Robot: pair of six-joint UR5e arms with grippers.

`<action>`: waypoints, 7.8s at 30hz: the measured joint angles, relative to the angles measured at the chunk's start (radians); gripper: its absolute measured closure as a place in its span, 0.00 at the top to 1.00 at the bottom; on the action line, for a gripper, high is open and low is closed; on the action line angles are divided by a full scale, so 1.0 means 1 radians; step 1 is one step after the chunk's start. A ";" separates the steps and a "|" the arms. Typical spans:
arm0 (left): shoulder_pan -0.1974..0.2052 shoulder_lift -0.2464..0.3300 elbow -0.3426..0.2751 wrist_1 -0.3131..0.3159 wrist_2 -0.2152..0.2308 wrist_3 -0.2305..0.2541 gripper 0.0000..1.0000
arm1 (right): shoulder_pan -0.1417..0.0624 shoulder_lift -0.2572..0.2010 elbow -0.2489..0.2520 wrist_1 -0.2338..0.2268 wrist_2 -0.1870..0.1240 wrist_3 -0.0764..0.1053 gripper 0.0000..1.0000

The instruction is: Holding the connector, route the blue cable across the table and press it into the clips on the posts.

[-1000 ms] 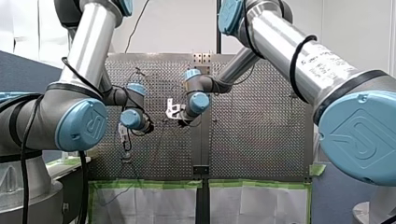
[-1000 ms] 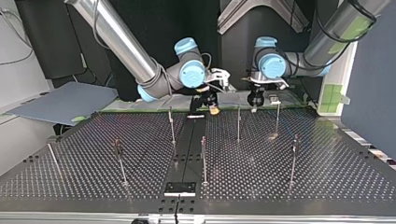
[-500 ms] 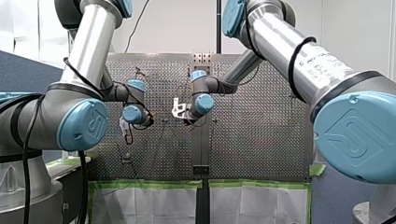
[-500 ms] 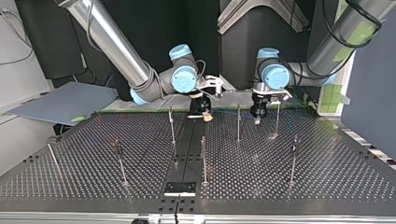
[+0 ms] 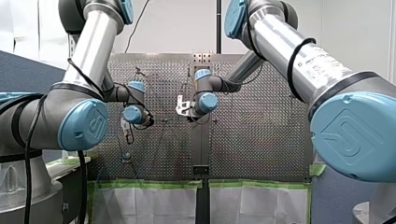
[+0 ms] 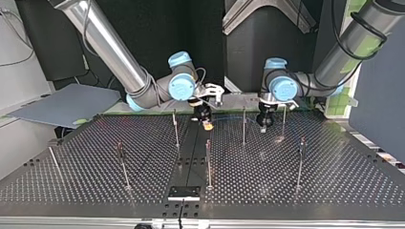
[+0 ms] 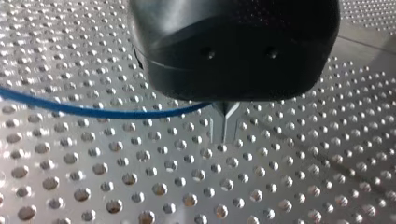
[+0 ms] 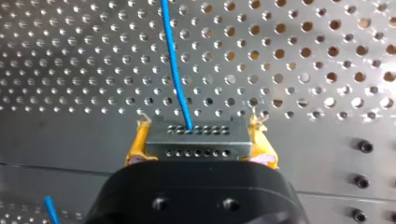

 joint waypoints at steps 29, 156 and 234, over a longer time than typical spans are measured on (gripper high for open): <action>-0.062 0.084 -0.029 -0.199 -0.126 0.047 1.00 | -0.025 0.000 0.004 0.071 -0.001 0.013 0.00; -0.363 0.037 0.146 -0.208 -0.331 -0.093 0.00 | -0.078 -0.163 0.108 0.105 -0.019 0.021 0.00; -0.276 0.218 0.266 -0.286 -0.182 -0.099 0.00 | -0.192 -0.396 0.062 0.173 -0.205 0.105 0.00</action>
